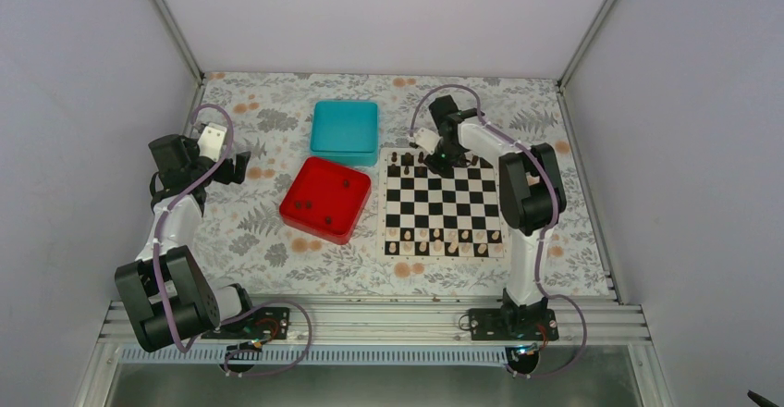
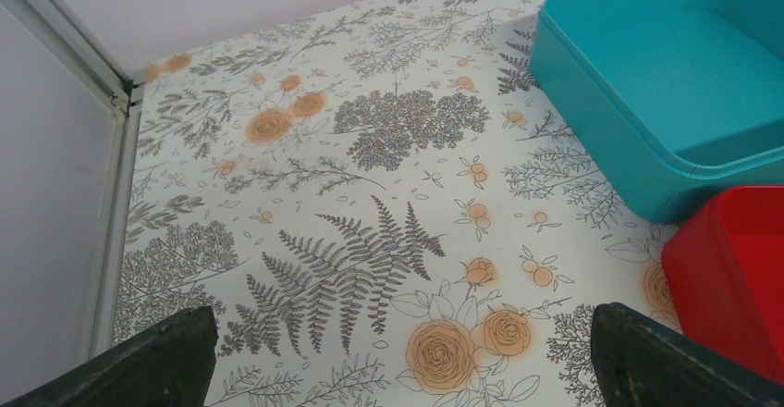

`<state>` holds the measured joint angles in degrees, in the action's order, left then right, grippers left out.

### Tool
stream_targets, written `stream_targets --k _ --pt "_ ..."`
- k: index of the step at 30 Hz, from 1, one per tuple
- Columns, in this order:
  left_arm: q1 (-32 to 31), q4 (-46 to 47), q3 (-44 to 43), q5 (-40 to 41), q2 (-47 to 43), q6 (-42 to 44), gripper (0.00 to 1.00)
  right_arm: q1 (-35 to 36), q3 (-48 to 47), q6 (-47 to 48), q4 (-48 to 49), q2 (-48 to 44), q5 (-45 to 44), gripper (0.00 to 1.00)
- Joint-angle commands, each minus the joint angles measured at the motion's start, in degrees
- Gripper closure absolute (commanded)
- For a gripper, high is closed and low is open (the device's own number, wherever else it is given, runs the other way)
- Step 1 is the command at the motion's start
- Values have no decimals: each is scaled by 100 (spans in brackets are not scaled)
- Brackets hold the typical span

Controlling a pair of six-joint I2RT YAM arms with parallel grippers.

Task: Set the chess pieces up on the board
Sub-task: Place the chess piece on the chessboard.

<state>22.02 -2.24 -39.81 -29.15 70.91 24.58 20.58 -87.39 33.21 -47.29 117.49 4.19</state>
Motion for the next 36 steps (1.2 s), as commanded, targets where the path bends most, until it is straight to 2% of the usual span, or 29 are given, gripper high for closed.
stream_targets --k 1,23,36 --pt "39 48 -9 -180 30 3 0 -79 -122 86 53 139 -88 94" --pt "39 40 -11 -185 27 10 0 -89 -181 84 89 286 -16 93" --pt "39 9 -9 -218 10 20 0 -89 -247 71 -61 164 144 79"
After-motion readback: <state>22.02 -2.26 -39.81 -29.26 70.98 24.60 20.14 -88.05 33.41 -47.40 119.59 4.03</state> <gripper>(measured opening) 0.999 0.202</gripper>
